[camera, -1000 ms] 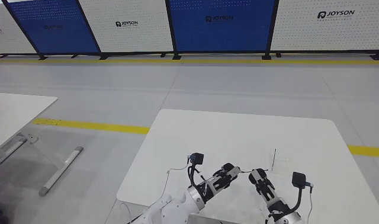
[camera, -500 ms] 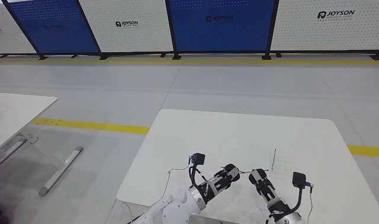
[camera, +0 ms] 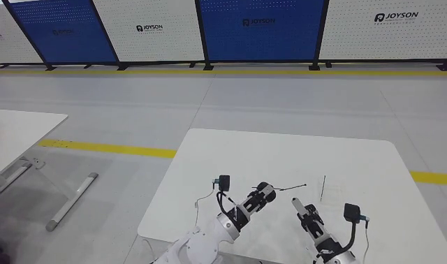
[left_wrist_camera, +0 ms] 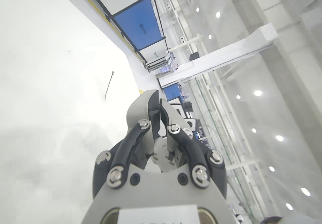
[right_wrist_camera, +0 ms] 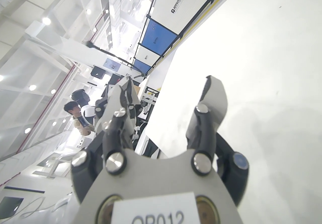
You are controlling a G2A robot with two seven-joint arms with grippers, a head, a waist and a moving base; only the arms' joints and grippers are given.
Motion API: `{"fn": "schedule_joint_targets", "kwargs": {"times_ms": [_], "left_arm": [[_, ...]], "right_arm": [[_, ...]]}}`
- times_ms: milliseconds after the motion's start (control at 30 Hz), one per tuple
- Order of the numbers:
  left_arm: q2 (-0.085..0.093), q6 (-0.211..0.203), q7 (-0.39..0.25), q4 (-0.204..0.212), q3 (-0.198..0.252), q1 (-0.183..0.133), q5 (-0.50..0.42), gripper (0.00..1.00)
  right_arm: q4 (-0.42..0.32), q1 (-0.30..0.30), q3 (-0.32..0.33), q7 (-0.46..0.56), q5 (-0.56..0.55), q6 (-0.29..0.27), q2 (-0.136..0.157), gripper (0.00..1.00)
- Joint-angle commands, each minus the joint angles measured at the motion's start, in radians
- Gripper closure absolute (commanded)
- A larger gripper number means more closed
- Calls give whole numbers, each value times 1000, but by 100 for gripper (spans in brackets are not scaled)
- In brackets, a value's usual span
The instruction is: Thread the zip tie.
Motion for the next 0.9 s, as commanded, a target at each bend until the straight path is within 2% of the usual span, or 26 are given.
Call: {"fn": "schedule_joint_targets", "kwargs": {"times_ms": [0, 267, 367, 433, 567, 667, 867], "left_arm": [[0, -3, -10, -3, -7, 0, -34, 100], [0, -3, -10, -3, -7, 0, -34, 100], [-4, 17, 9, -8, -2, 2, -73, 100], [-7, 23, 14, -13, -8, 3, -119, 100], [-8, 26, 7, -38, -21, 16, -183, 100], [-7, 25, 2, -45, -28, 18, -196, 100], [-7, 25, 2, -45, -28, 18, -196, 100]], "right_arm": [[-9, -8, 6, 0, -9, 12, 1, 0], [-9, -8, 6, 0, -9, 12, 1, 0], [-7, 1, 3, -32, -141, 22, 4, 0], [-9, 2, -7, -37, -181, 15, 5, 0], [-3, 24, -3, 45, -288, 25, 12, 0], [-10, 37, -16, 54, -329, 44, 12, 0], [-10, 37, -16, 54, -329, 44, 12, 0]]}}
